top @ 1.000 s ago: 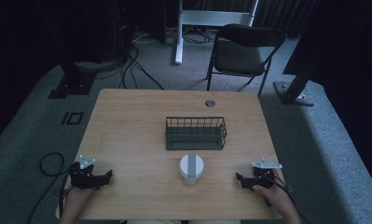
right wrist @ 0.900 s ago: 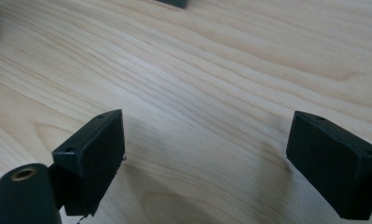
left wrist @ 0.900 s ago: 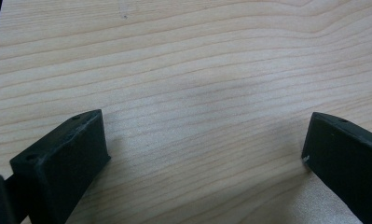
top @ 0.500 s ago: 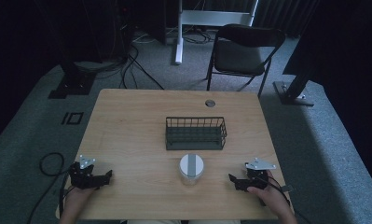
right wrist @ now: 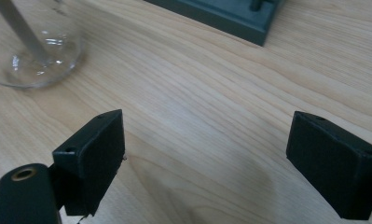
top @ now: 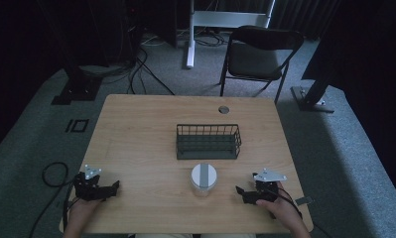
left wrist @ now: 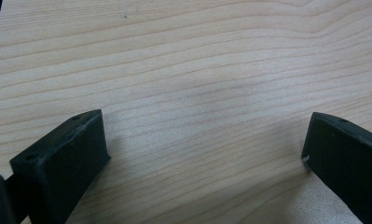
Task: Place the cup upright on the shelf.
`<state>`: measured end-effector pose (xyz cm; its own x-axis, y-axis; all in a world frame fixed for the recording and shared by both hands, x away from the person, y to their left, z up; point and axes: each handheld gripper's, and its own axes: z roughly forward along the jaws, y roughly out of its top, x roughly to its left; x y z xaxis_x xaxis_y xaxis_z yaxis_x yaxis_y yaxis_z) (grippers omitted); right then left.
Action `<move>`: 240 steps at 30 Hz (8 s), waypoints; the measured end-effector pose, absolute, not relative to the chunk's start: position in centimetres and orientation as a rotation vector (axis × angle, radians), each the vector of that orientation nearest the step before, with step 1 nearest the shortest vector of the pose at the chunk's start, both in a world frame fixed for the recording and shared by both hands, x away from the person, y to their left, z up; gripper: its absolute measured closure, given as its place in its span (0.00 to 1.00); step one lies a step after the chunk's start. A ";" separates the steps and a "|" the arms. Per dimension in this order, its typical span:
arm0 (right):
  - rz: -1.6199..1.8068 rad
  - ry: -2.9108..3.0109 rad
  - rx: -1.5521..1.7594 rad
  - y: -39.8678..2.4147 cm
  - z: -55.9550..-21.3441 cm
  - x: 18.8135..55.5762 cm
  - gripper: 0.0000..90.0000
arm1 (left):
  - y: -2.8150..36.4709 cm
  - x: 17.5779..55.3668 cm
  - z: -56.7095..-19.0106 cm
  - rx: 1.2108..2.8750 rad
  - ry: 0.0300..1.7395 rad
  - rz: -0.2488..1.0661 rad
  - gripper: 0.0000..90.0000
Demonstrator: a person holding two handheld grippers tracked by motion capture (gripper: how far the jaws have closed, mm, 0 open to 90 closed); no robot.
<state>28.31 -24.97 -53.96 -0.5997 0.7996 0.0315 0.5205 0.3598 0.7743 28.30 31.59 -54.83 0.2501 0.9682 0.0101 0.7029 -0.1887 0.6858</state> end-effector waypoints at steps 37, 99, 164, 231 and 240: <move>1.275 2.451 0.919 -18.3 -53.3 27.2 0.12 | 31.6 28.3 -54.8 1.964 1.515 0.613 0.00; 1.556 2.283 0.890 -13.2 -54.1 28.7 0.14 | 31.6 28.3 -54.8 1.963 1.517 0.613 0.00; 1.565 2.060 0.878 -11.8 -44.5 33.3 0.20 | 31.6 28.3 -54.8 1.963 1.517 0.612 0.00; 1.051 1.829 1.381 -9.6 -47.1 41.2 0.20 | 31.6 28.3 -54.8 1.963 1.517 0.613 0.00; 1.029 1.820 1.385 -9.4 -47.5 41.3 0.20 | 31.6 28.3 -54.8 1.963 1.517 0.613 0.00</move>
